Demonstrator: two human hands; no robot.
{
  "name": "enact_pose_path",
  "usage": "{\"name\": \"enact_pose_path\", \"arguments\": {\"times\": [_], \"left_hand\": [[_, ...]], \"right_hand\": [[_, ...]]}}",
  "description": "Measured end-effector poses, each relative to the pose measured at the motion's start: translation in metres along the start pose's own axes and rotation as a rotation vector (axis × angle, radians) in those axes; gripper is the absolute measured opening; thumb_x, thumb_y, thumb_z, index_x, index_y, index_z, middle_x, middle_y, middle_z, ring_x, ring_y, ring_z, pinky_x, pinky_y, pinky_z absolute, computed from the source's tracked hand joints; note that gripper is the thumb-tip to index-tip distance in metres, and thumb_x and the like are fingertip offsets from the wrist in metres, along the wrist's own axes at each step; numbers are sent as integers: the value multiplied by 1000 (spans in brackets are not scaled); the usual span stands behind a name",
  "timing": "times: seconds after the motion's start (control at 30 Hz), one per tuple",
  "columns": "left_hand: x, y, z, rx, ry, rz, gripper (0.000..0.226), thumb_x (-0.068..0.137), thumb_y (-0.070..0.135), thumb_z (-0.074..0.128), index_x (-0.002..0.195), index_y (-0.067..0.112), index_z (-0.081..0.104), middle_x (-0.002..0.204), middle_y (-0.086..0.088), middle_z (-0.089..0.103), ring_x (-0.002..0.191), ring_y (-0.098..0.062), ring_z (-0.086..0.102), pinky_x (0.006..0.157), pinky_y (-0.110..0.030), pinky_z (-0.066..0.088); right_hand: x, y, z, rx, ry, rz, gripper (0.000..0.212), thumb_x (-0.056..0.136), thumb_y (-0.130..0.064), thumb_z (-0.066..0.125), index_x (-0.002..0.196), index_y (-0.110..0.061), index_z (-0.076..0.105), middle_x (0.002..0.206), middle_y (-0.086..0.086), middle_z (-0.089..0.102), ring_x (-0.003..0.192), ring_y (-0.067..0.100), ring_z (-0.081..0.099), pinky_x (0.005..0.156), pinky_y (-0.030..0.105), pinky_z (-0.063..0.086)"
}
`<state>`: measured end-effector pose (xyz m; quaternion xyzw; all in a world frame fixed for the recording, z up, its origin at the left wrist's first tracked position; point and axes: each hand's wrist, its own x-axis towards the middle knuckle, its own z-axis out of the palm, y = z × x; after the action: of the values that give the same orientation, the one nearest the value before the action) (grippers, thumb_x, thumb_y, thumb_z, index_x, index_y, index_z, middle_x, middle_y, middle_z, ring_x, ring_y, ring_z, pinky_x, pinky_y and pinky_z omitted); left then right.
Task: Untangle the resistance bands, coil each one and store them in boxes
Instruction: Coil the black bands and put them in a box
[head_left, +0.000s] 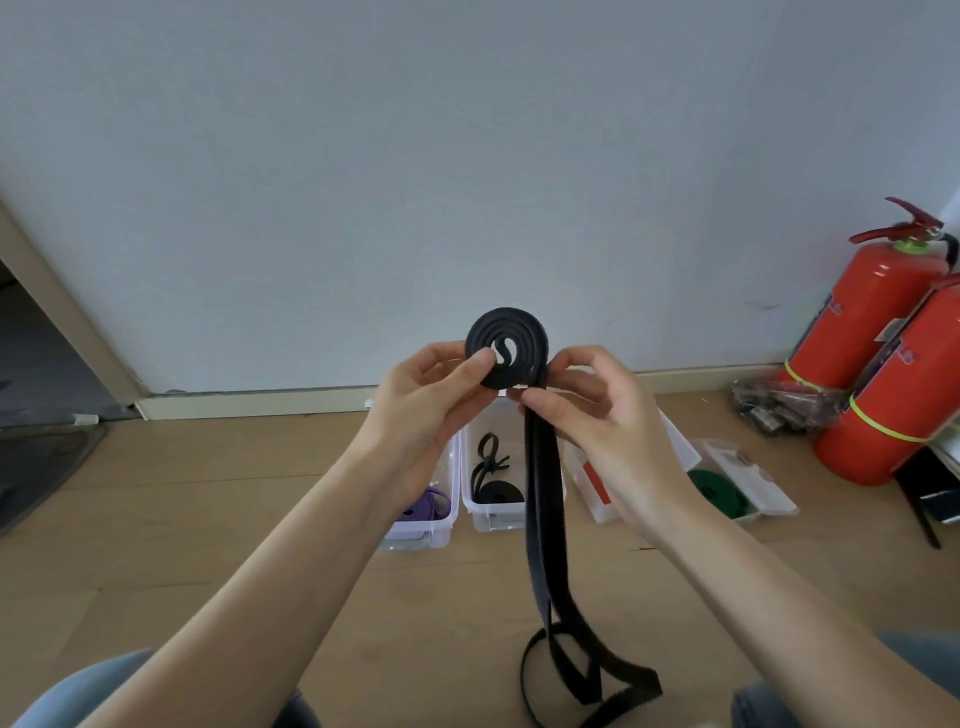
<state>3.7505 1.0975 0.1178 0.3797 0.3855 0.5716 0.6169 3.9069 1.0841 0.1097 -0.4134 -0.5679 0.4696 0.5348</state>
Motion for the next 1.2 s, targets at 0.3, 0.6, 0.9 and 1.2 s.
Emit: {"name": "enact_pose_path", "arguments": {"times": [0.3, 0.6, 0.9, 1.2], "left_hand": [[-9, -2, -4, 660, -177, -93, 26, 77, 13, 74, 101, 21, 69, 97, 1, 73, 88, -6, 67, 67, -6, 48], [-7, 12, -11, 425, -131, -37, 28, 74, 7, 72, 101, 8, 65, 88, -9, 74, 81, -21, 72, 67, -21, 55], [-7, -9, 0, 187, -12, -53, 23, 82, 14, 67, 103, 6, 60, 93, -10, 74, 91, -21, 70, 84, -27, 55], [-6, 12, -17, 763, -211, -5, 18, 74, 13, 76, 87, 25, 72, 82, 2, 74, 72, -11, 70, 65, -14, 52]], "right_hand": [[3, -9, -15, -425, -91, -125, 16, 87, -11, 62, 94, -26, 63, 95, -8, 67, 95, 5, 62, 88, 20, 47], [4, -6, -19, -250, -96, 18, 30, 78, -20, 72, 102, -19, 53, 88, -3, 70, 78, 8, 68, 70, 18, 54], [1, 2, -1, -55, 44, 12, 30, 80, -13, 70, 101, -15, 49, 85, 7, 72, 74, 18, 70, 65, 19, 54], [8, -5, -15, -567, -225, -226, 27, 89, -10, 60, 106, -31, 62, 101, -15, 64, 103, 10, 58, 89, 22, 47]]}}
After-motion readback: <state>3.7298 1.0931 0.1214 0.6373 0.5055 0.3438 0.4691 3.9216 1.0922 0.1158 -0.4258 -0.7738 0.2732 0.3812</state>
